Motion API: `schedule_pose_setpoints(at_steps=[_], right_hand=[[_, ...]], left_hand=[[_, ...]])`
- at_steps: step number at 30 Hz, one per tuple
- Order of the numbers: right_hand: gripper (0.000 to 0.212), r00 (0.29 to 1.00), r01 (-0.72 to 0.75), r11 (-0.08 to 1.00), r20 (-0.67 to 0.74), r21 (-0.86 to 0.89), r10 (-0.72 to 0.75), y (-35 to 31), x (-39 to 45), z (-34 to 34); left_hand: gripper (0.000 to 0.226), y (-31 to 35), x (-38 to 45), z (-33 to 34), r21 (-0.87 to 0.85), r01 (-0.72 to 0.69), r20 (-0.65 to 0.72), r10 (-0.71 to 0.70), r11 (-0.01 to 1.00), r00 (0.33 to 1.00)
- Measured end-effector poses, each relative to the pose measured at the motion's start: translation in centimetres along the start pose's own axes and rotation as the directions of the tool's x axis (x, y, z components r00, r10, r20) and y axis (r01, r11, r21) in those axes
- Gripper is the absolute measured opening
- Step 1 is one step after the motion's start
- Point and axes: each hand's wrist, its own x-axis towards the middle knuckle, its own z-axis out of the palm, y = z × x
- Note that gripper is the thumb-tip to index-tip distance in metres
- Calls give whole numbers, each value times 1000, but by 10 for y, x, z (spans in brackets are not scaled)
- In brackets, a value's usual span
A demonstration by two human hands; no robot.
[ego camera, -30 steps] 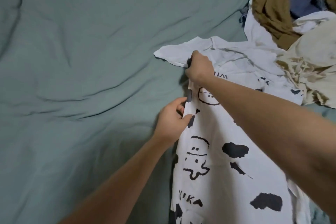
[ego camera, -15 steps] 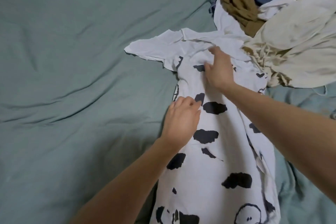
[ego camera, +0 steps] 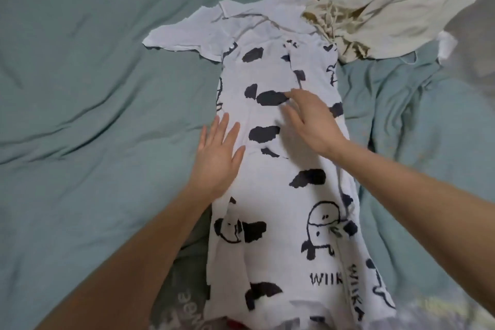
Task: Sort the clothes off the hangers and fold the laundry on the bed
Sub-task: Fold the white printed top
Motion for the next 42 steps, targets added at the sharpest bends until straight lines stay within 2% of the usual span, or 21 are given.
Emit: schedule_pose_setpoints(at_steps=[3, 6, 8, 10, 12, 14, 15, 17, 18, 19, 21, 23, 24, 26, 27, 29, 33, 35, 38, 40, 42], right_hand=[[36, 994, -111, 993, 0, 38, 111, -2, -94, -11], [30, 994, -113, 994, 4, 11, 113, 7, -175, -14], [24, 996, -86, 996, 18, -25, 86, 21, -219, -9], [22, 994, -94, 992, 42, -82, 98, 39, -257, 2], [22, 978, -207, 972, 15, -115, 210, 57, -291, 13], [23, 943, -330, 939, 3, -97, 332, 67, -316, 22], [27, 937, -346, 934, 25, -88, 349, 69, -324, 26], [43, 953, -279, 953, 92, -121, 290, 68, -340, 33], [54, 966, -206, 963, 122, -175, 229, 68, -347, 36], [64, 978, -112, 963, 146, -245, 151, 67, -355, 41], [77, 981, 53, 921, 190, -386, 24, 68, -367, 49], [84, 980, 94, 870, 199, -484, 5, 68, -374, 53], [86, 980, 88, 850, 197, -519, 18, 67, -374, 53], [86, 979, 82, 814, 199, -575, 42, 63, -370, 54], [82, 978, 88, 802, 202, -591, 42, 61, -369, 55], [62, 984, 89, 802, 177, -591, 20, 59, -368, 57], [22, 999, -26, 896, 11, -443, 35, 55, -369, 58], [13, 993, -111, 944, -70, -311, 93, 54, -366, 59], [14, 992, -120, 980, -59, -161, 112, 53, -364, 57], [15, 997, -71, 983, -31, -171, 67, 56, -365, 55], [19, 1000, -12, 972, 14, -233, 16, 59, -365, 51]], left_hand=[[47, 11, -65, 1, -77, 17, -88, -24, 997, 996], [49, 19, -140, 14, -93, 87, -69, -93, 992, 993], [52, 26, -186, 27, -110, 173, -56, -180, 979, 982], [51, 36, -220, 42, -205, 291, -45, -306, 934, 951], [51, 48, -243, 54, -345, 423, -51, -467, 838, 883], [57, 58, -254, 65, -433, 538, -49, -615, 723, 787], [60, 62, -256, 68, -467, 588, -39, -680, 660, 732], [61, 66, -256, 73, -531, 643, -6, -761, 552, 649], [59, 68, -257, 73, -550, 637, -14, -768, 541, 641], [57, 70, -258, 73, -549, 609, -53, -751, 573, 659], [54, 73, -265, 72, -402, 514, -189, -618, 757, 763], [56, 72, -277, 75, -109, 336, -242, -353, 935, 904], [60, 69, -282, 77, 17, 225, -201, -217, 974, 955], [72, 63, -290, 79, 199, 50, -61, -39, 979, 997], [76, 60, -292, 80, 269, 1, -1, -1, 963, 1000], [72, 58, -290, 82, 358, -29, 30, 19, 933, 999], [35, 52, -278, 82, 248, 18, -24, -13, 969, 1000], [26, 51, -273, 82, 175, -1, -47, 9, 985, 999], [26, 57, -272, 81, 26, -47, -60, 49, 999, 997], [28, 60, -272, 80, -63, -19, -69, 15, 998, 998], [28, 59, -274, 79, -71, -2, -59, -3, 997, 998]])
